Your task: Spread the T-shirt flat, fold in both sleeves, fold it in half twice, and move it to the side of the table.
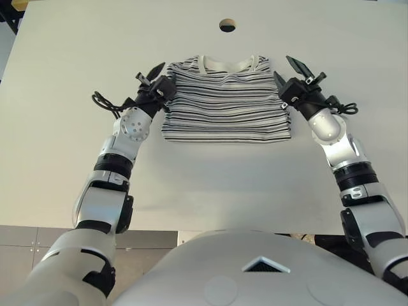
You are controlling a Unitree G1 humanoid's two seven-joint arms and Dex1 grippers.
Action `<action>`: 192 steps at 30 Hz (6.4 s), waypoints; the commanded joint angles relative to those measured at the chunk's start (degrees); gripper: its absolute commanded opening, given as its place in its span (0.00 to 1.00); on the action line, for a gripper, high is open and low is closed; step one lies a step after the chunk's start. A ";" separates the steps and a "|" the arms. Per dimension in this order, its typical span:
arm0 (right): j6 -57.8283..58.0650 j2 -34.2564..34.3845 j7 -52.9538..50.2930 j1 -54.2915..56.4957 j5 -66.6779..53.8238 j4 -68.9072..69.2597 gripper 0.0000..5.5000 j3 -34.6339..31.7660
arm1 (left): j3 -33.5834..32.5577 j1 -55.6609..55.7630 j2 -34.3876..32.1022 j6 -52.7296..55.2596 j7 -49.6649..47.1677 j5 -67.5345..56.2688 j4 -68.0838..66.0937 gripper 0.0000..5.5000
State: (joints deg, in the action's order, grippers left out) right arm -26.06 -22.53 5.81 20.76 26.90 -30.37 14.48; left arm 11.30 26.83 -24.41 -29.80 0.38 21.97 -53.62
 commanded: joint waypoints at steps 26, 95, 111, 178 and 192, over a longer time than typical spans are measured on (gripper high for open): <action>-11.06 -23.89 33.88 -23.66 5.69 42.72 0.40 17.39 | -18.27 -30.58 4.90 12.04 -7.33 -13.47 52.61 0.49; -7.91 -32.60 20.91 -37.54 7.07 41.06 0.40 -2.71 | -4.60 -43.96 -34.02 -17.18 30.89 0.78 50.10 0.49; -14.24 -25.88 26.11 -24.79 10.18 36.42 0.65 10.13 | 8.32 -37.66 -32.43 -20.21 39.49 -0.24 48.06 0.50; 3.05 1.65 9.00 -0.13 -4.07 1.11 0.14 4.57 | 5.70 -12.82 -1.45 4.27 10.25 3.56 23.98 0.11; 1.26 7.99 6.65 2.75 -12.30 2.58 0.32 0.54 | -3.02 -9.55 2.59 9.68 0.66 -2.93 12.98 0.50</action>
State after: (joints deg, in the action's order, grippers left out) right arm -24.79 -15.72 8.89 25.86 17.69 -34.17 14.56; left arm 10.18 17.43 -21.61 -21.38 2.86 20.19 -39.18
